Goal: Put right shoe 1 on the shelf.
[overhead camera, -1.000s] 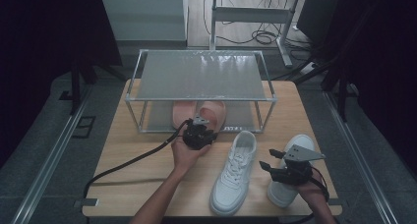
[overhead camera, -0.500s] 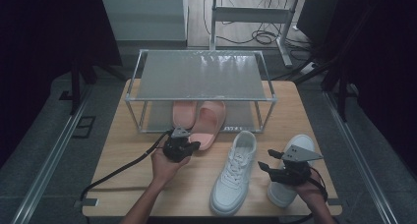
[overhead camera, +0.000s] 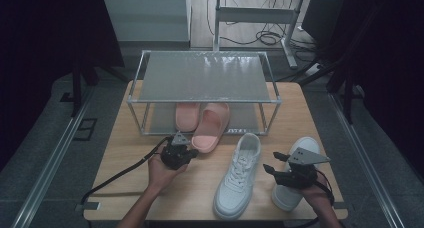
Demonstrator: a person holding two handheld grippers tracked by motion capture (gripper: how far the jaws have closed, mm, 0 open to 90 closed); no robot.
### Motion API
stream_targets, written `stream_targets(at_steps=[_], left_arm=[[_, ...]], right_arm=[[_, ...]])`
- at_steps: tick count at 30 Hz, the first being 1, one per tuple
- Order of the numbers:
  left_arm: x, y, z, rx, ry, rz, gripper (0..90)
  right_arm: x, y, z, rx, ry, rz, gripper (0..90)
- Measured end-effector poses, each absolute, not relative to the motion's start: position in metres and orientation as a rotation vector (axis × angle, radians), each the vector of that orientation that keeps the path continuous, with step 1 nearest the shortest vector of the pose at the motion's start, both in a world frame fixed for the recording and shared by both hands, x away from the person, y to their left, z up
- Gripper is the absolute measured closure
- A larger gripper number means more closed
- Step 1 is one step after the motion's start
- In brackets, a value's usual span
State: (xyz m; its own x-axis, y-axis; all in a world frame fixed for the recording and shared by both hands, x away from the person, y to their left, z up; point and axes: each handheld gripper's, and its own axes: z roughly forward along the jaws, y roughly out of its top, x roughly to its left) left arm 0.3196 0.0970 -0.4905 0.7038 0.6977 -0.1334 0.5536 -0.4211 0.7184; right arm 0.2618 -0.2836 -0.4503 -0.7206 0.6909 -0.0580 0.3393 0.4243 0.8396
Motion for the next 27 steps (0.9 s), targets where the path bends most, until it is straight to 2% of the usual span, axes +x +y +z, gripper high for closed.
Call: stream_targets(at_steps=[27], left_arm=[[0.358,0.064,-0.506,2.215,0.909,0.171,90.0]], right_arm=[[0.262,-0.285,-0.449,0.877,2.282,1.221,42.6]])
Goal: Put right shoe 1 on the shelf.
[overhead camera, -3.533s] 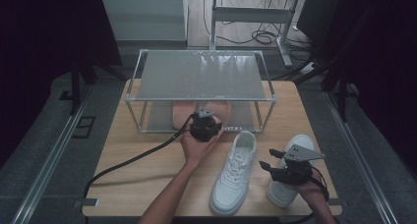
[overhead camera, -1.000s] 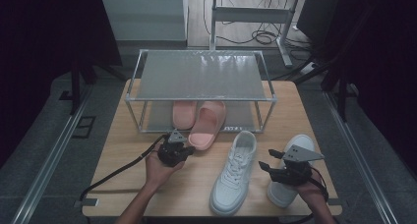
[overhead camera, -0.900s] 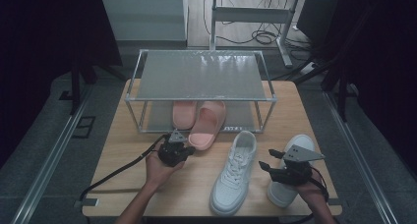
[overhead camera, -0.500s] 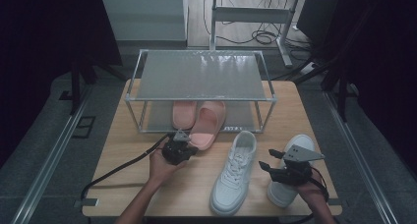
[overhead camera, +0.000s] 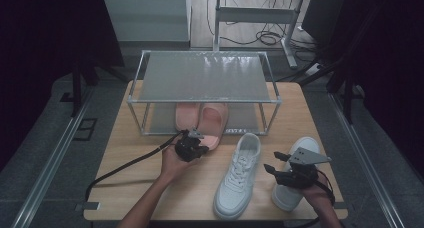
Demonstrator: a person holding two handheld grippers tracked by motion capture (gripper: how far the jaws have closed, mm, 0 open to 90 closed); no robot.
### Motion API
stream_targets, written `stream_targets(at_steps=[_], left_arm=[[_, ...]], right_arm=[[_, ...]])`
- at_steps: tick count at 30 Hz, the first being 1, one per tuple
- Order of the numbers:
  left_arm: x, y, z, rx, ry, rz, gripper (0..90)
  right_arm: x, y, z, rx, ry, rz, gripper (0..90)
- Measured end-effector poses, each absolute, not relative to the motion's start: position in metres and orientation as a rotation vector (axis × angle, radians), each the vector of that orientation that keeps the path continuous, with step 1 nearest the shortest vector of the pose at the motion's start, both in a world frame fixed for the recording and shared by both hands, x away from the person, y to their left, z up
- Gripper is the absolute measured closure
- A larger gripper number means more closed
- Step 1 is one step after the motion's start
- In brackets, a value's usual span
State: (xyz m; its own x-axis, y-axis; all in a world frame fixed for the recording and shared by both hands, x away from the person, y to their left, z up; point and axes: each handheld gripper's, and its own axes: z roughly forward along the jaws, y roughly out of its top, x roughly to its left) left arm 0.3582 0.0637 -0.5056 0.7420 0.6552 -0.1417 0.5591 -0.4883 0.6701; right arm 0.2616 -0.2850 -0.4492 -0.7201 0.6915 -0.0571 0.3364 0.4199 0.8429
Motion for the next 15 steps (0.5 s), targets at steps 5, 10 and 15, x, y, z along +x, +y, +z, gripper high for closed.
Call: stream_targets(at_steps=[5,10,15], left_arm=[[0.365,0.063,-0.506,2.202,0.926,0.182,90.0],[0.372,0.061,-0.508,2.182,0.946,0.17,90.0],[0.377,0.059,-0.509,2.166,0.962,0.169,90.0]], right_arm=[[0.262,-0.286,-0.449,0.877,2.282,1.218,42.7],[0.262,-0.285,-0.449,0.874,2.284,1.217,42.6],[0.261,-0.285,-0.449,0.88,2.28,1.221,42.6]])
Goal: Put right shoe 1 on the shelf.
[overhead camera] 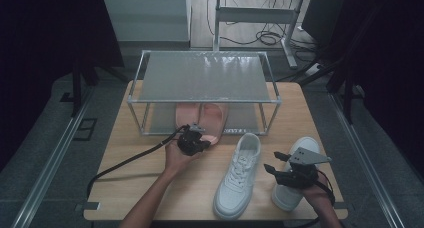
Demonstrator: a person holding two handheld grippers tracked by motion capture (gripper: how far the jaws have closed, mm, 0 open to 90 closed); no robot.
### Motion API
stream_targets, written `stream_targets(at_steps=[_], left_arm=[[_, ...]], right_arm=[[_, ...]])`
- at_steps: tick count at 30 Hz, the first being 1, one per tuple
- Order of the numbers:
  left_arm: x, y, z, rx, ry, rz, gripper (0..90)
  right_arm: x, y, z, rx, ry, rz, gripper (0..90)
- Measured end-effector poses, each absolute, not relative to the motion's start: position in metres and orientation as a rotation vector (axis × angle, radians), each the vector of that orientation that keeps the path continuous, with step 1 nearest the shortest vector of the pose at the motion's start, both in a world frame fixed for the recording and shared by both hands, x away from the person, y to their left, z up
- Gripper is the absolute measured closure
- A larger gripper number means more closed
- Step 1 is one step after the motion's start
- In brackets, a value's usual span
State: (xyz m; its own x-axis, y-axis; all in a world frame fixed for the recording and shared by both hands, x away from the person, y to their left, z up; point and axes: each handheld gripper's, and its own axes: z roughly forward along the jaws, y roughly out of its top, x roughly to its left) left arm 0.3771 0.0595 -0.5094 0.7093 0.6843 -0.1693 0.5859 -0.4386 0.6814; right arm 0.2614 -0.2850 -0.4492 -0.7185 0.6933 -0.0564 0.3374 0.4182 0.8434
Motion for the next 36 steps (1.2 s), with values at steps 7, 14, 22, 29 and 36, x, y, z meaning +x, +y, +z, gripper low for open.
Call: stream_targets(at_steps=[7,14,22,29,36], left_arm=[[0.386,0.048,-0.508,2.193,0.966,0.205,90.0],[0.398,0.044,-0.509,2.187,0.992,0.211,90.0],[0.407,0.045,-0.51,2.19,1.011,0.217,90.0],[0.414,0.044,-0.512,2.166,1.047,0.221,90.0],[0.418,0.044,-0.513,2.156,1.058,0.219,90.0]], right_arm=[[0.261,-0.286,-0.449,0.881,2.283,1.219,42.7],[0.261,-0.287,-0.448,0.881,2.277,1.221,42.7],[0.261,-0.289,-0.447,0.888,2.27,1.224,42.6],[0.261,-0.288,-0.448,0.884,2.272,1.222,42.6],[0.261,-0.289,-0.447,0.885,2.27,1.224,42.7]])
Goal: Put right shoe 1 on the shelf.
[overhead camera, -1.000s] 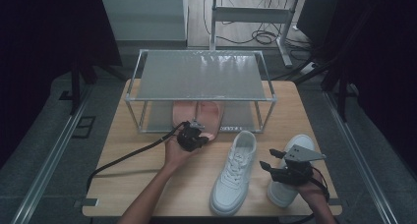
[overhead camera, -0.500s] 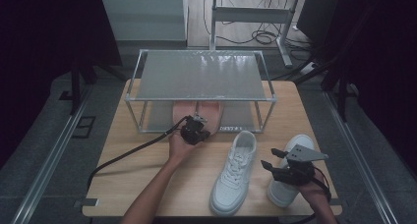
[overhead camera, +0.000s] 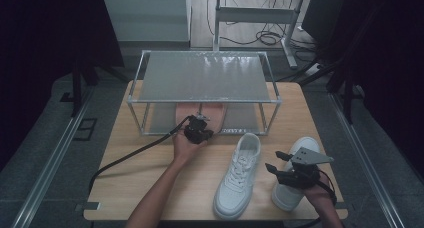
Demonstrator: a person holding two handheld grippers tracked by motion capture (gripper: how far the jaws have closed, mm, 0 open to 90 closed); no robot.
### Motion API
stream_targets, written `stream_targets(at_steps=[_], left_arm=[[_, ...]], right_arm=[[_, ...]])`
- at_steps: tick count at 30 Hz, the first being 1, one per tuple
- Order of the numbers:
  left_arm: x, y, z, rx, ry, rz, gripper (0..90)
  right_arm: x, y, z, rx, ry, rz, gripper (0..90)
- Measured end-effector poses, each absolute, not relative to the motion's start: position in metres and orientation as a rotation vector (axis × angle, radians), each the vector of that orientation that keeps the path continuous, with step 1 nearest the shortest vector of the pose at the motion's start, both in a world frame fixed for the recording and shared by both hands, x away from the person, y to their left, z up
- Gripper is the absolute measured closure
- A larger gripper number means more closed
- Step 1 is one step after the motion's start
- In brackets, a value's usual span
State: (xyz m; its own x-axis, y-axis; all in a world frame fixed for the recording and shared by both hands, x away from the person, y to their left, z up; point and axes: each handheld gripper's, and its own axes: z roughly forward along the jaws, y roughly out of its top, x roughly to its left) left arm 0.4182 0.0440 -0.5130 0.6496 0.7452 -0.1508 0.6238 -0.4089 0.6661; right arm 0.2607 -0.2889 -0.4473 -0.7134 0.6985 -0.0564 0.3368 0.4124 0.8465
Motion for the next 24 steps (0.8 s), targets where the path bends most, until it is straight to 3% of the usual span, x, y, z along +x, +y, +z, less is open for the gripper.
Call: stream_targets(at_steps=[24], left_arm=[[0.4176,0.048,-0.5136,2.136,1.078,0.237,89.1]], right_arm=[[0.2605,-0.2899,-0.4464,0.887,2.264,1.228,42.7]])
